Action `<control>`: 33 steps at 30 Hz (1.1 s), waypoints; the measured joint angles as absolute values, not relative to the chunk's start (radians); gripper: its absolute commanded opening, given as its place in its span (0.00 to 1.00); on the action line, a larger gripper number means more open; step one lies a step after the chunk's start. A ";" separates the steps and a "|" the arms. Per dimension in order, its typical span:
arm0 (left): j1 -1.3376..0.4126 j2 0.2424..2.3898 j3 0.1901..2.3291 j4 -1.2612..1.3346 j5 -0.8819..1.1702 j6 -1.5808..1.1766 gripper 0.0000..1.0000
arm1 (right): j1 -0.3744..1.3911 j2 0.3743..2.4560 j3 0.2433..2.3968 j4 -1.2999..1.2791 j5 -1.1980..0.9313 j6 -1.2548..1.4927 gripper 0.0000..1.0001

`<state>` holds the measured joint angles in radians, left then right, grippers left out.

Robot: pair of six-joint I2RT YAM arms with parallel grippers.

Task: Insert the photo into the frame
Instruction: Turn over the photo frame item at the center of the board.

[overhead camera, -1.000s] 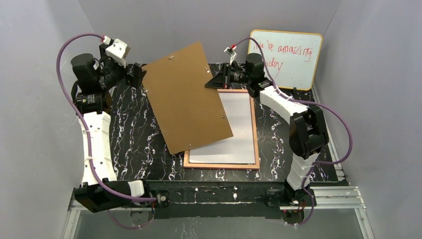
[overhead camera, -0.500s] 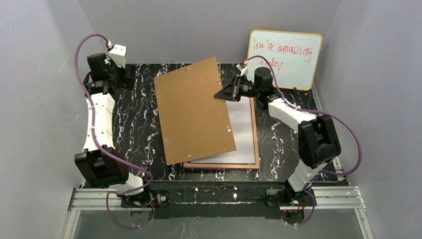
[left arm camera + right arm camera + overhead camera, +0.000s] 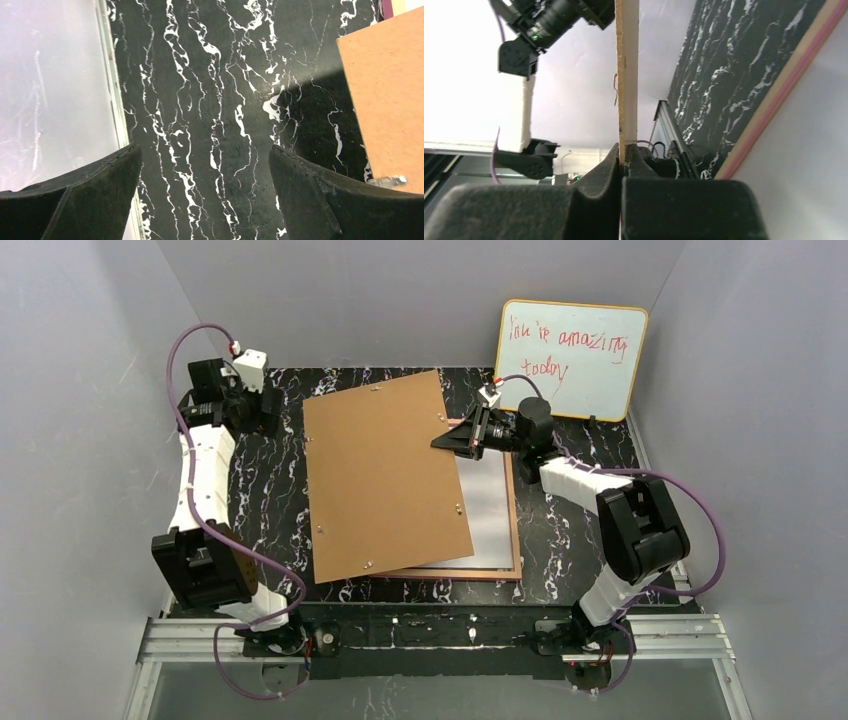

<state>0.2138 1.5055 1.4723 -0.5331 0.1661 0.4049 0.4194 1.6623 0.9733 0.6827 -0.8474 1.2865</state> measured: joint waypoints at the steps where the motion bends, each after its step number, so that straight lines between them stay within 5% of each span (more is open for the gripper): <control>1: 0.214 1.511 1.468 -0.533 0.173 0.408 0.96 | 0.421 1.664 0.966 0.715 -0.852 1.308 0.01; 33: 0.197 1.534 1.377 -0.547 0.263 0.473 0.98 | 0.509 1.780 0.945 0.971 -0.778 1.491 0.01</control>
<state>0.1970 1.5337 1.3766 -0.5472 0.2634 0.4732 0.5091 1.7802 0.9447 0.9707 -0.7784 1.4910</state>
